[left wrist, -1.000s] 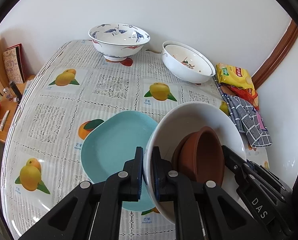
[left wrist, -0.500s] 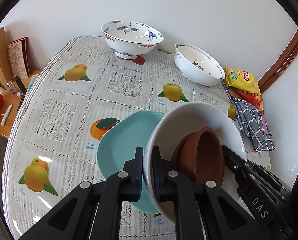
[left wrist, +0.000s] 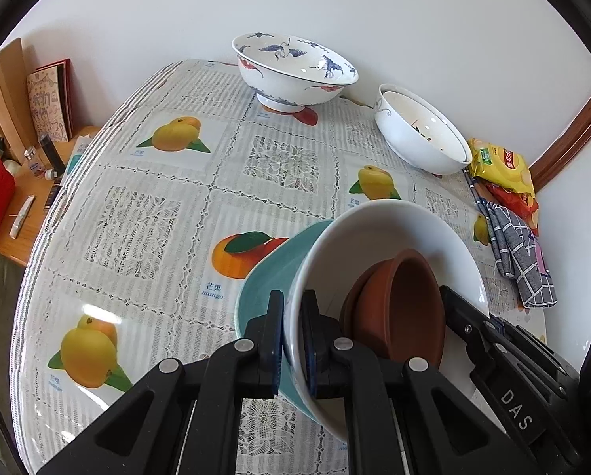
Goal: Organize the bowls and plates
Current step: 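Lower the white bowl onto the teal plate with both grippers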
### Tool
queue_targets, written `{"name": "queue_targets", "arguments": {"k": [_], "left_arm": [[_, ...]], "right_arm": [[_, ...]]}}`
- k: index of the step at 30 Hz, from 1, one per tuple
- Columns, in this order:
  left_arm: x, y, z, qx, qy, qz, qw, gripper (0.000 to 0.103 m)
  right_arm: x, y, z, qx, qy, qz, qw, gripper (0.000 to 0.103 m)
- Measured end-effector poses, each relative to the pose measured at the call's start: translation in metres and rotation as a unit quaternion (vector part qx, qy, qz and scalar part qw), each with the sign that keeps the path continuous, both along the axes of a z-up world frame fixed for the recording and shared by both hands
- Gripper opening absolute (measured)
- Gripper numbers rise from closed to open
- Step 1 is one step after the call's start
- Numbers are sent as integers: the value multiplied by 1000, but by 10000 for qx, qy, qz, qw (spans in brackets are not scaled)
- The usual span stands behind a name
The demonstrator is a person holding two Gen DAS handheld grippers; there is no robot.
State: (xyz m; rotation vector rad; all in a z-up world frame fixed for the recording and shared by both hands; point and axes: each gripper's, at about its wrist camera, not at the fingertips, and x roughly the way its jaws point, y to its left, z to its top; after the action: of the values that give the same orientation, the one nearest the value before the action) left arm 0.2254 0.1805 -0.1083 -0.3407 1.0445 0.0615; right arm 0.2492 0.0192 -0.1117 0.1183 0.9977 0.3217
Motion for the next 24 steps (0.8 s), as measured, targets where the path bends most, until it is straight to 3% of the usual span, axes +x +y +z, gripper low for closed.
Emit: {"name": "queue_targets", "arguments": {"k": [13,24], "left_arm": [[8,7,-31,-17,304,86,9995,9],[11,7,-33,-19,167,6,9999,10]], "right_arm": [[11,10,-33,-62,338,115,9993,9],[14,9,-37,-128,239,241,9993,10]]}}
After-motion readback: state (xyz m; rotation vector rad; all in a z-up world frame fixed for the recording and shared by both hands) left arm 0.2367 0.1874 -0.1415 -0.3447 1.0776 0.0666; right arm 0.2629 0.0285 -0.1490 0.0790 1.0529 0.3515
